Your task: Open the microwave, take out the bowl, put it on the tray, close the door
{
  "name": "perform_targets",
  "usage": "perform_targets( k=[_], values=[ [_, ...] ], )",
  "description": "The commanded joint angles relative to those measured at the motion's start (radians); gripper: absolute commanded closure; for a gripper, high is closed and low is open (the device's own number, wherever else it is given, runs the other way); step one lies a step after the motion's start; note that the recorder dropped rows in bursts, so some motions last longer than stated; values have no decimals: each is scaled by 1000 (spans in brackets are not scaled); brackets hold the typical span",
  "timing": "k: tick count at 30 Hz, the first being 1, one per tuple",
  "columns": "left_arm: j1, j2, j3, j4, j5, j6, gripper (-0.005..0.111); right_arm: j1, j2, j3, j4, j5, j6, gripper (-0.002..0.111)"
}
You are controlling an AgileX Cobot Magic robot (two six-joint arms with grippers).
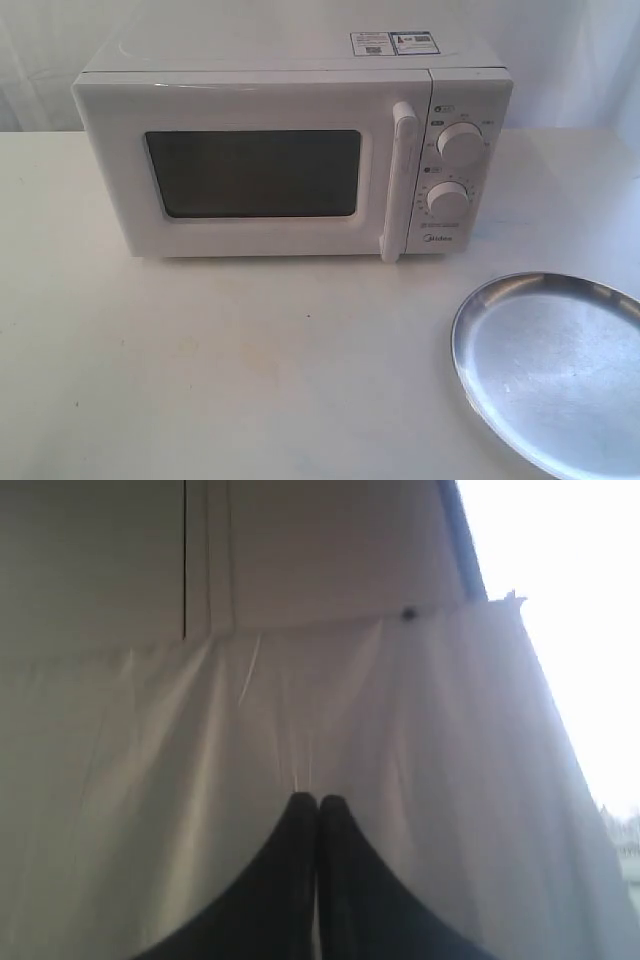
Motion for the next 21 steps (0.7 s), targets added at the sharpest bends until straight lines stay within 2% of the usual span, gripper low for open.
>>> perform_targets(
  k=[1,4,9,14,17,21],
  values=[
    [-7,-4,3,-7,-2,0,107,1,317,-275,-139,416,-48,108],
    [-7,-4,3,-7,-2,0,107,1,486,-357,-259,563,-48,108],
    [-5,-4,3,-7,-2,0,107,-37,652,-377,-363,681,-65,108],
    [-5,-4,3,-7,-2,0,107,-40,725,-356,-361,813,-280,108],
    [-5,-4,3,-7,-2,0,107,-40,764,-324,-274,869,-388,108],
    [-5,-4,3,-7,-2,0,107,-40,830,-279,74,909,-732,108]
  ],
)
